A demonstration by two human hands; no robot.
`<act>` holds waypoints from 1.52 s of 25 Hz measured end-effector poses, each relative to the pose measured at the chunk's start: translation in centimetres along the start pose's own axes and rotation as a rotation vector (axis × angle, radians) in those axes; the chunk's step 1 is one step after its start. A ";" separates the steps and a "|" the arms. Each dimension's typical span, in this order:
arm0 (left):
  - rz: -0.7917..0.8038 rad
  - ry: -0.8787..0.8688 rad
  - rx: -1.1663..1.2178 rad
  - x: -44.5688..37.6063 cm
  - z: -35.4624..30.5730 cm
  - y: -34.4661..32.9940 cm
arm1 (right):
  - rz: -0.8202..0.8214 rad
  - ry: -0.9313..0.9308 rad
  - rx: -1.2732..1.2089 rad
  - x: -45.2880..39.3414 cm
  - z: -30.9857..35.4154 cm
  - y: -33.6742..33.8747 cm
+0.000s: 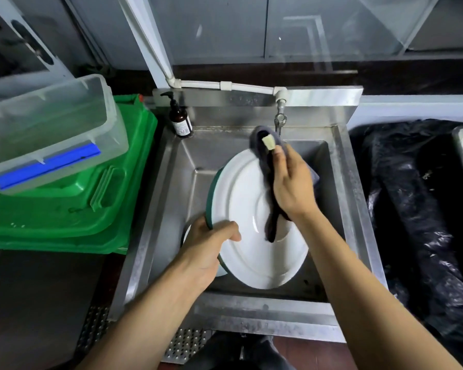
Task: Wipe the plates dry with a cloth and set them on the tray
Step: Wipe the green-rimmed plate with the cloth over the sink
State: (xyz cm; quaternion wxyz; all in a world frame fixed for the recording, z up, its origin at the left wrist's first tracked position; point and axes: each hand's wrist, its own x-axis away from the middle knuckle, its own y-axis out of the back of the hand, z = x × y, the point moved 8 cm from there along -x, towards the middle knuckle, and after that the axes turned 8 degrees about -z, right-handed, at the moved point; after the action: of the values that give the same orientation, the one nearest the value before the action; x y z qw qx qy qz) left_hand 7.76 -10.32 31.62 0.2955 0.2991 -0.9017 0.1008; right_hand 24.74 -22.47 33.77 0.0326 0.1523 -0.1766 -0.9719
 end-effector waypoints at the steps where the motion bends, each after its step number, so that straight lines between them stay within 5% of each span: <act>1: -0.003 0.003 0.021 -0.1 -0.1 0.2 | -0.027 -0.109 0.019 0.0 -1.9 0.9; 9: -0.054 -0.064 0.210 -2.2 -3.0 1.0 | -0.155 -0.424 -0.137 9.3 -7.2 2.5; 13: -0.080 -0.128 0.302 -2.9 -4.3 0.6 | -0.147 -0.286 -0.178 12.9 -3.5 0.4; 20: 0.030 0.022 0.406 -2.5 -2.8 -0.8 | 0.023 0.330 -0.009 13.9 4.0 -1.9; 26: -0.026 0.012 0.343 -3.0 -1.8 -2.1 | -0.039 0.223 0.063 13.4 -0.8 1.5; 31: -0.033 0.017 0.318 -3.3 -0.7 -3.6 | 0.081 0.411 0.173 14.9 -2.8 2.8; 36: -0.040 0.032 0.288 -3.5 0.4 -5.2 | -0.089 -0.274 -0.163 14.2 -10.1 8.4; 38: -0.026 0.064 0.266 -3.4 1.2 -5.8 | -0.249 -0.287 -0.027 13.4 -11.9 12.9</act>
State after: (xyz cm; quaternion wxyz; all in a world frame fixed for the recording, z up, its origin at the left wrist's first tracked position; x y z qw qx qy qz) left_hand 12.86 -13.80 28.62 0.2829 0.3440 -0.8666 0.2251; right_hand 15.78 -40.08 23.88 -0.1114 0.0325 -0.1460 -0.9825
